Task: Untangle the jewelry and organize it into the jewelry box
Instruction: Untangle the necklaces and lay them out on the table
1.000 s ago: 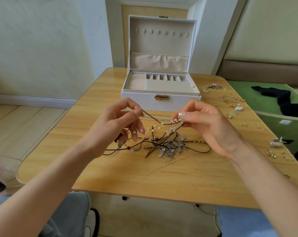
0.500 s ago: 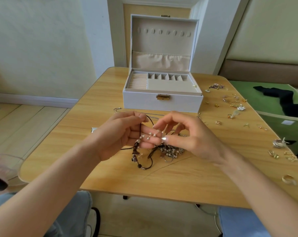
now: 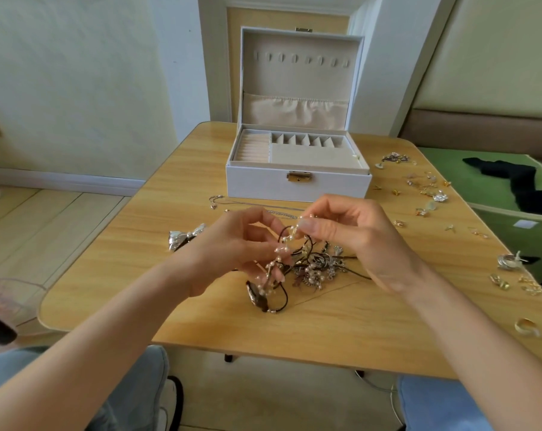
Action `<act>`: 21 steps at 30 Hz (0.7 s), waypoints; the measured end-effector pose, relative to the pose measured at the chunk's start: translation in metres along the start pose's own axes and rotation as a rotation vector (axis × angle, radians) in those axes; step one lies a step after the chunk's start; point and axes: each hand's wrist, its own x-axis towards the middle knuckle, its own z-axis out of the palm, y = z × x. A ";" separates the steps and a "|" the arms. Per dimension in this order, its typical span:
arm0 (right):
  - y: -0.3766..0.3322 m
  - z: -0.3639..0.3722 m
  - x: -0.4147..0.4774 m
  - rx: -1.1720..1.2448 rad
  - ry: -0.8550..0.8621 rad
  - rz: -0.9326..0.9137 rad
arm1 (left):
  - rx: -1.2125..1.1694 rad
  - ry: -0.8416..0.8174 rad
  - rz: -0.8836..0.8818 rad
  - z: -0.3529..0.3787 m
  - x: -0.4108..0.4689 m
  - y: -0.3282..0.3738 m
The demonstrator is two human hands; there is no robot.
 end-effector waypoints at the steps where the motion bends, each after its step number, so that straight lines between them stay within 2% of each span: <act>1: 0.000 0.002 0.001 0.014 0.014 0.008 | -0.008 -0.030 0.001 0.002 0.000 0.001; 5: 0.002 0.004 0.004 0.002 0.092 0.061 | 0.028 -0.103 0.046 0.003 0.000 0.003; 11: -0.002 0.003 0.004 0.218 0.126 0.129 | -0.088 -0.130 0.068 -0.003 0.001 0.002; 17: -0.001 0.007 0.005 0.183 0.093 0.157 | -0.251 -0.243 0.127 -0.007 -0.003 0.002; 21: 0.004 0.008 0.006 0.105 0.099 0.175 | -0.323 -0.189 0.152 -0.006 -0.003 0.005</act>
